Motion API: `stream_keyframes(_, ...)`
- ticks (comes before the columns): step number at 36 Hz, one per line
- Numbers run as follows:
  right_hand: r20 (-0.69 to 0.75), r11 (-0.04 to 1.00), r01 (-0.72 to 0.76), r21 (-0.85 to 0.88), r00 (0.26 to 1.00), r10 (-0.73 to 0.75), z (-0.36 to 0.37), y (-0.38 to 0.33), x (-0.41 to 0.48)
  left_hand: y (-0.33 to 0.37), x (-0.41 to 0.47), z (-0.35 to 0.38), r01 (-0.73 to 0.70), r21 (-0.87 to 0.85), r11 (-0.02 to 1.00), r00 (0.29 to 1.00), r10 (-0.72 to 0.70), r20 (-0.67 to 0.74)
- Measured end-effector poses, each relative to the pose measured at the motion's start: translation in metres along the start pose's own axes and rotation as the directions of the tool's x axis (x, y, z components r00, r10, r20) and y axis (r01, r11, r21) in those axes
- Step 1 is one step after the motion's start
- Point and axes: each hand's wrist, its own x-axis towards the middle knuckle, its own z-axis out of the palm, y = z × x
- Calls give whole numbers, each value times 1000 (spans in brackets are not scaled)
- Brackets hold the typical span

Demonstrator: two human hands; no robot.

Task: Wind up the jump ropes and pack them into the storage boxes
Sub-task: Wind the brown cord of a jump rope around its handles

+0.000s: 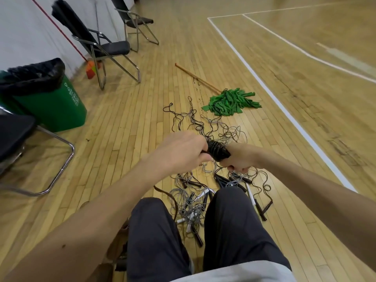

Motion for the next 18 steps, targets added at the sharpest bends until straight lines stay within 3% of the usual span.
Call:
stream_keyframes(6, 218, 974, 92, -207, 975, -46, 14, -23, -25, -2, 9, -29, -170, 100, 980, 983, 176, -56)
stream_keyframes(11, 238, 944, 219, -246, 958, -160, 22, -41, -55, -11, 17, -39, -195, 54, 979, 976, 199, -84)
stream_keyframes(14, 198, 931, 302, -204, 944, -262, 20, -40, -67, -20, 18, -39, -149, -33, 988, 985, 146, -94)
stream_keyframes(18, 167, 914, 378, -149, 920, -353, 19, -37, -77, -31, 15, -33, -91, -318, 944, 992, 57, -113)
